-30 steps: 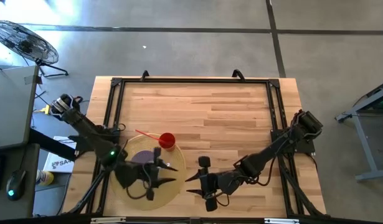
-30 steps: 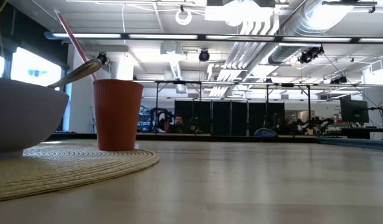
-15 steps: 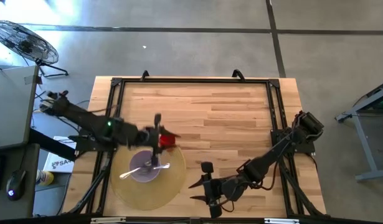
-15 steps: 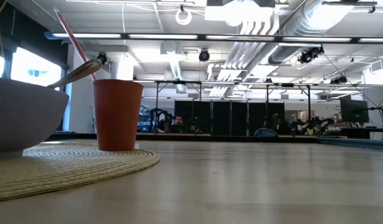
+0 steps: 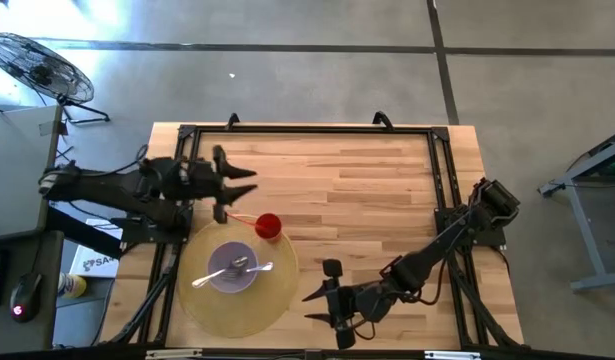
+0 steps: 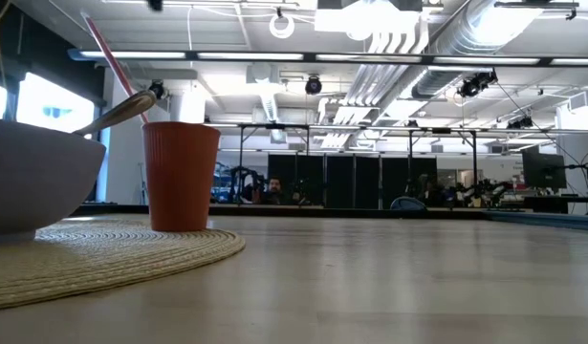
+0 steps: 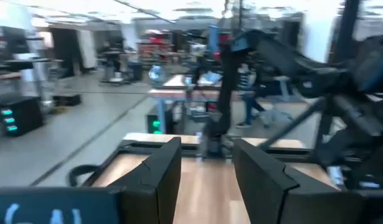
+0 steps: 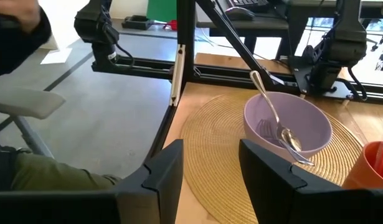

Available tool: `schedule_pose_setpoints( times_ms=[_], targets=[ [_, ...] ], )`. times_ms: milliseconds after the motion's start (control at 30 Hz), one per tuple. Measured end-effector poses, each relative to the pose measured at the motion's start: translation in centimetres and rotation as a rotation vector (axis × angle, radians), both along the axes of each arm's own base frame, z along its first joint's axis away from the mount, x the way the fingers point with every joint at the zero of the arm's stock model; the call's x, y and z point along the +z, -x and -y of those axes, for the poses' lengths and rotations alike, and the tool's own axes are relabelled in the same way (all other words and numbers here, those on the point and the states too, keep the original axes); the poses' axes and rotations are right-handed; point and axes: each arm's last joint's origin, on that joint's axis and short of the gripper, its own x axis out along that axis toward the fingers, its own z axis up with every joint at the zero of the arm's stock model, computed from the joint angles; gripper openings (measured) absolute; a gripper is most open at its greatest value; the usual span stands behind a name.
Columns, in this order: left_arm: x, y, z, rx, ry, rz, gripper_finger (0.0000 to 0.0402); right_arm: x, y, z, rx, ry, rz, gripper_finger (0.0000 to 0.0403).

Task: Pick & Place Utensil
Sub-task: Return to Home Position

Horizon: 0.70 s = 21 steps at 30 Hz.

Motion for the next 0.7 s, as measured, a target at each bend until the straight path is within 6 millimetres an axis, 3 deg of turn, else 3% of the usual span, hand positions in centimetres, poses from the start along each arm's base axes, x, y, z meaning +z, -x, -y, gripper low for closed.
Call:
schedule_pose_setpoints(
  times_ms=[267,433,700],
  targets=[
    [-2.6,4.3,-2.1,0.143,0.007,0.073,0.0143,0.0,0.0,0.0,0.003,0.0,-0.001,0.015],
    [-4.7,6.3,-3.4,0.412,0.06,0.108,0.0143,0.0,0.0,0.0,0.002,0.001,-0.001,0.015],
    [-8.4,7.1,-4.8,0.743,0.126,0.083,0.0143,0.0,0.0,0.0,0.002,0.001,-0.001,0.0151]
  ],
)
